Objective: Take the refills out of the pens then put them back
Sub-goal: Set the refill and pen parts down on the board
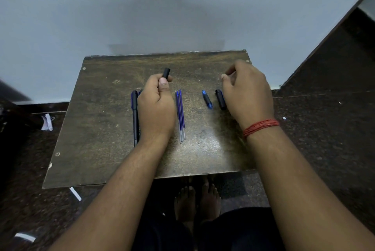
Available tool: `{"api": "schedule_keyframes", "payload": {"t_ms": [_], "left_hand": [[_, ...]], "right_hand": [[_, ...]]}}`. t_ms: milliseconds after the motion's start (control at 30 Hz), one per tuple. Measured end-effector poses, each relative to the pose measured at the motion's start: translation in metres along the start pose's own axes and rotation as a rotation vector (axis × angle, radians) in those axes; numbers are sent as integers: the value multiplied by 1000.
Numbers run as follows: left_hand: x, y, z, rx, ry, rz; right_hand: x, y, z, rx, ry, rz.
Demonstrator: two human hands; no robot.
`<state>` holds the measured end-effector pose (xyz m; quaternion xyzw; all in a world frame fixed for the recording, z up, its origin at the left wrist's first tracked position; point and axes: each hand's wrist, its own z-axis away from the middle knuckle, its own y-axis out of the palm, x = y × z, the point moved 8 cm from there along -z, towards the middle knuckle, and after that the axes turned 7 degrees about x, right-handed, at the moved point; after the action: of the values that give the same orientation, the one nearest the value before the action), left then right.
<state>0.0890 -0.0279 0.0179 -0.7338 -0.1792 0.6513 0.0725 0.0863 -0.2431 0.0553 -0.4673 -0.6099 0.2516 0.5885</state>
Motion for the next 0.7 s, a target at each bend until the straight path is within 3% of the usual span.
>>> {"api": "schedule_keyframes", "payload": {"t_ms": [233,700], "left_hand": [[6,-4,-5,-46,-35,19],[1,-20,-6,-133,-26,119]], "right_hand": [[65,50,28,186,-261,111],[70,63,36,217,-261,180]]}}
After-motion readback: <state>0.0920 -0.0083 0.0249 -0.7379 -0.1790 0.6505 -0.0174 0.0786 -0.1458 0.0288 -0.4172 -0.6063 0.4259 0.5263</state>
